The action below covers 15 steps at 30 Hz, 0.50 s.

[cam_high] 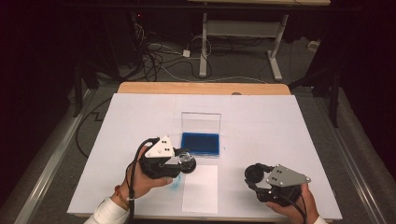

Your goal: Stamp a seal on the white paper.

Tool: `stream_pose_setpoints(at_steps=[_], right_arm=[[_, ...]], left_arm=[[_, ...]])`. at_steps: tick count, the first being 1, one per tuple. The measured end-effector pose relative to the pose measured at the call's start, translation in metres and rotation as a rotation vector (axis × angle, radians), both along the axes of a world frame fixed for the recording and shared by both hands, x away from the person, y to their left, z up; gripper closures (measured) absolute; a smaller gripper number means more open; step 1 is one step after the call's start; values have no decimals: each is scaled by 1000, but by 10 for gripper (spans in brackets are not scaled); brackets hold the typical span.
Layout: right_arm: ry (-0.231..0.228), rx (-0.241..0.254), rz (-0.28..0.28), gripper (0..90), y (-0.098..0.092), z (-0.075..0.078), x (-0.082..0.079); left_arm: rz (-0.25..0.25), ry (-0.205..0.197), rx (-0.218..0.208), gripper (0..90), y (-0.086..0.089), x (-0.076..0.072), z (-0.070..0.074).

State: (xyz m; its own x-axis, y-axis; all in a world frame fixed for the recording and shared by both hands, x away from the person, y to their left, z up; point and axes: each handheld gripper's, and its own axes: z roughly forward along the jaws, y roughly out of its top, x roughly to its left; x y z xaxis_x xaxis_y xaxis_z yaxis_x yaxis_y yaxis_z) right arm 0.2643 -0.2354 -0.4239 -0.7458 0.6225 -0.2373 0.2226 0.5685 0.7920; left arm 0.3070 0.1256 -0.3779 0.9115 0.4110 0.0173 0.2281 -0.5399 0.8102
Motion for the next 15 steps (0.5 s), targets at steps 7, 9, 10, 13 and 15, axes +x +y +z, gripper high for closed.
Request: stream_pose_setpoints(at_steps=[7, 9, 10, 13, 15], right_arm=[[4, -2, 7, 383, 1, 0, 0], [5, -3, 7, 383, 1, -1, 0], [7, -3, 7, 383, 1, -1, 0], [8, -4, 9, 383, 1, -1, 0], [8, -5, 8, 382, 1, -1, 0]], left_arm=[[-40, 12, 9, 550, -12, -7, -11], [-52, 13, 25, 549, -15, -7, -14], [-54, 20, 23, 550, -16, -7, -16], [-71, 32, 34, 550, -20, -5, -20], [-76, 35, 36, 550, -23, -6, -24]])
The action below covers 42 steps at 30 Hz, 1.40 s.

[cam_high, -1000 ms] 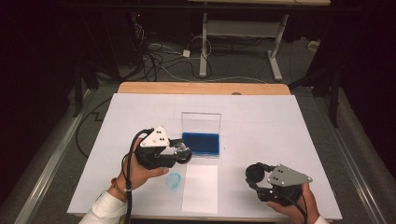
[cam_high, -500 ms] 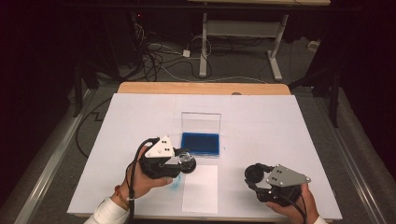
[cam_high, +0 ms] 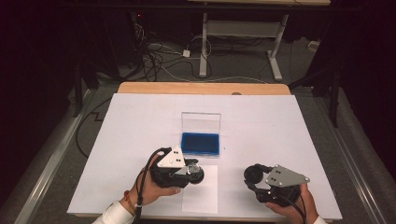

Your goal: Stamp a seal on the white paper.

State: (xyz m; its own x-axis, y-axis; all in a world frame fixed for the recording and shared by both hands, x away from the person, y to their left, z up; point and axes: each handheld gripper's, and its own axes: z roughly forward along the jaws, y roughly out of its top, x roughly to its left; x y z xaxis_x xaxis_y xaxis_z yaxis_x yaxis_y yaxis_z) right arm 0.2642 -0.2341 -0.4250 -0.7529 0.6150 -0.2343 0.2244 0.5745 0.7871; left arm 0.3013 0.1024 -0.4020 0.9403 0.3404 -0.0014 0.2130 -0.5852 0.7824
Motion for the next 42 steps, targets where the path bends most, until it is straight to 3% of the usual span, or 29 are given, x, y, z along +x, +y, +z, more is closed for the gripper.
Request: stream_pose_setpoints(at_steps=[2, 10, 20, 34, 36, 42], right_arm=[[1, -1, 0, 382, 0, 0, 0], [1, -5, 2, 383, 0, -1, 0], [2, -14, 4, 382, 1, -2, 0], [1, -17, 4, 382, 1, -2, 0], [1, -18, 5, 382, 1, -2, 0], [1, -18, 6, 382, 1, -2, 0]], left_arm=[[-16, 3, 24, 549, -3, 1, -3], [-38, 25, 52, 550, -12, 2, -15], [-48, 38, 67, 550, -16, 5, -23], [-67, 98, 79, 549, -22, 10, -38], [-74, 89, 102, 549, -24, 10, -40], [-77, 100, 92, 549, -23, 11, -42]])
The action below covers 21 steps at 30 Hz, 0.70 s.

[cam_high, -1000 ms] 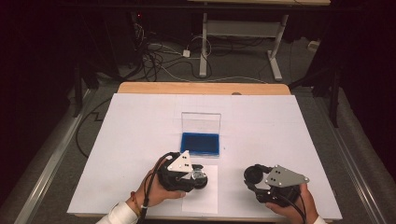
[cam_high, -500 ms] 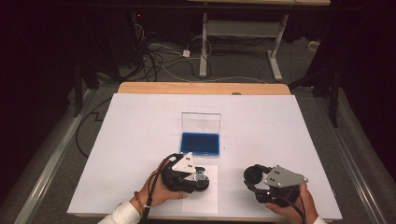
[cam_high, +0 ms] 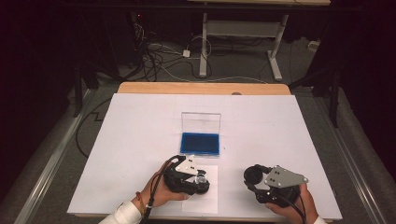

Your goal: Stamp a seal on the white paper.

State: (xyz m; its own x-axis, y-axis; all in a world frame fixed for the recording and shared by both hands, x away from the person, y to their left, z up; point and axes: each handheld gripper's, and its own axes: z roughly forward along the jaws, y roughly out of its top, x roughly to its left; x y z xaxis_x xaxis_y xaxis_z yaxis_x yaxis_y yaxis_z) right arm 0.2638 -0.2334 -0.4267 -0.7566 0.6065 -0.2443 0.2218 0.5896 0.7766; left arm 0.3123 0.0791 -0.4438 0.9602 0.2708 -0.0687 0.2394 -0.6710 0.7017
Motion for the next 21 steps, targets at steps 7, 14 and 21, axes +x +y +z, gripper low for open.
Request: stream_pose_setpoints(at_steps=[7, 14, 21], right_arm=[[0, -2, -1, 382, 1, 0, 0], [1, -6, 1, 382, 2, 0, -1], [4, -6, 1, 383, 1, -1, 0]], left_arm=[[-7, -9, 16, 549, -2, -1, 0], [3, -1, -10, 549, 1, -2, -3], [8, 6, -15, 549, 0, -2, -4]])
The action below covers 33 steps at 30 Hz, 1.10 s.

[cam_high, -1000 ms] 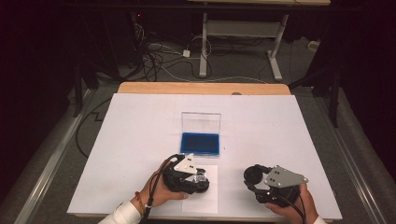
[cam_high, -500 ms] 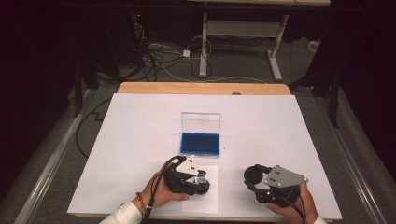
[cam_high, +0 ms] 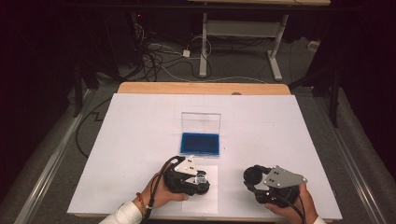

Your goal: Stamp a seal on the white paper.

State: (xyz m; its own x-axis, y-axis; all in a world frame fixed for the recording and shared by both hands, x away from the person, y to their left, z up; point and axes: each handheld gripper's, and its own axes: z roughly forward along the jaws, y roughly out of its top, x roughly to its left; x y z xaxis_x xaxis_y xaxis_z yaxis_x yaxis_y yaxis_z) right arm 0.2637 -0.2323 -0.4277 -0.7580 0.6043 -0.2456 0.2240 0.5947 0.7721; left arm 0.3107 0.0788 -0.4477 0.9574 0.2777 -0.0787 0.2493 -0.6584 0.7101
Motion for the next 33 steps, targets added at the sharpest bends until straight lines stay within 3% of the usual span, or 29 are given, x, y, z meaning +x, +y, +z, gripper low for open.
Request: stream_pose_setpoints(at_steps=[10, 33], right_arm=[[1, -2, 2, 383, 2, 0, -1], [2, 4, -1, 382, 0, 0, 0]], left_arm=[[-2, 15, -20, 549, 2, 2, -2], [2, 24, -17, 548, 2, 2, -1]])
